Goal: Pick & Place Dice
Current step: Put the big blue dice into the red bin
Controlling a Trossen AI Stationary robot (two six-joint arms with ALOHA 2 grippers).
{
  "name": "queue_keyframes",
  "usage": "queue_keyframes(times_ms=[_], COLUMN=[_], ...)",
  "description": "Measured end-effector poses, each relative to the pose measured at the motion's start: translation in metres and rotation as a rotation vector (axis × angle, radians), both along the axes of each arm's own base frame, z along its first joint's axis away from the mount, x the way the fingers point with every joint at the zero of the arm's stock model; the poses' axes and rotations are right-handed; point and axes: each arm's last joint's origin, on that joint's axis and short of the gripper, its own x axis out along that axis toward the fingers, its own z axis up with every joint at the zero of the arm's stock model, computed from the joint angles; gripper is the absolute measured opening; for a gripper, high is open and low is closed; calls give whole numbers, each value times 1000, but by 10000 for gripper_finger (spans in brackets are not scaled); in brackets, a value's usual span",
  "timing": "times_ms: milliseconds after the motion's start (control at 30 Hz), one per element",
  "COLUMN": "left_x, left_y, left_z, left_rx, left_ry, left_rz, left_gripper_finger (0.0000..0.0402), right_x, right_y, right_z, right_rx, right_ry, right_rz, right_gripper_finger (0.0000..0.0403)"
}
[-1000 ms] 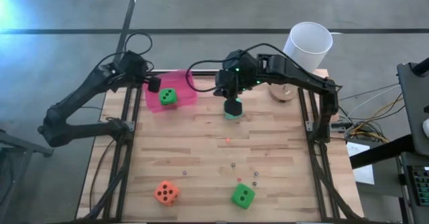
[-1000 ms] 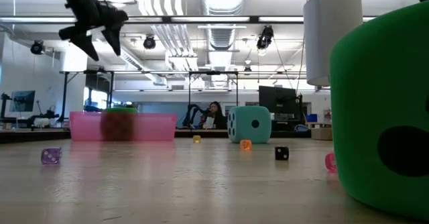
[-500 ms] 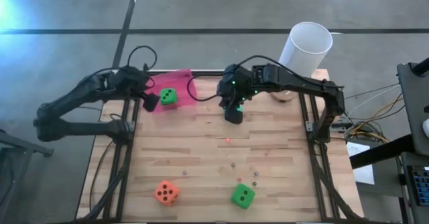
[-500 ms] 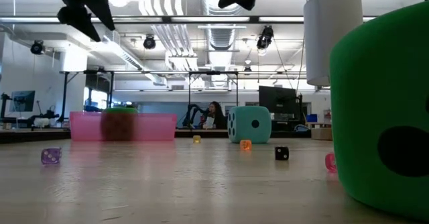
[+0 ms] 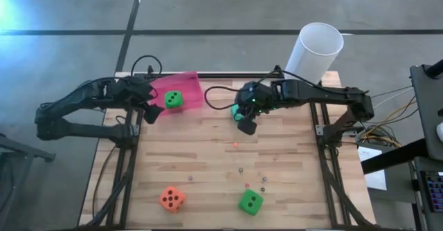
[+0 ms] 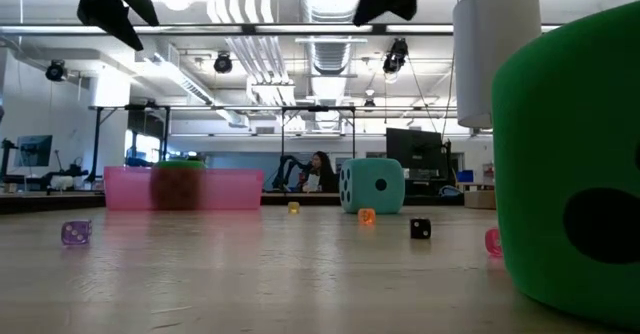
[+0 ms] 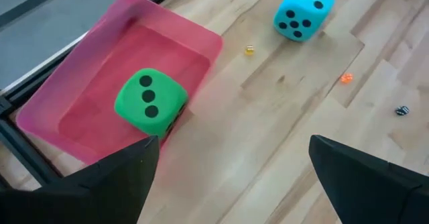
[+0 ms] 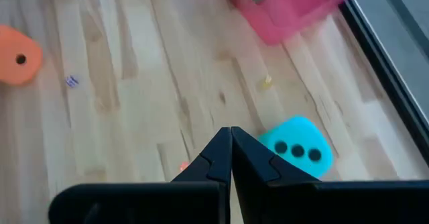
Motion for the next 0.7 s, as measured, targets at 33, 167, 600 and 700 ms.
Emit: queue_keyframes(times_ms=[33, 167, 600, 700], left_x=[1, 2, -6, -2], left_y=[0, -3, -12, -13], left_z=[0, 0, 24, 23], left_rx=[1, 8, -37, -66], left_ry=[-1, 7, -54, -53], left_rz=[-4, -38, -23, 2], left_gripper_finger=[387, 390, 389, 390], right_x=[-3, -12, -30, -30], right_y=[0, 1, 2, -3], right_z=[-1, -6, -2, -10], right_rx=[1, 2, -5, -3], right_ry=[4, 10, -10, 16], right_rz=[-1, -1, 4, -14], right_gripper_finger=[8, 8, 8, 8])
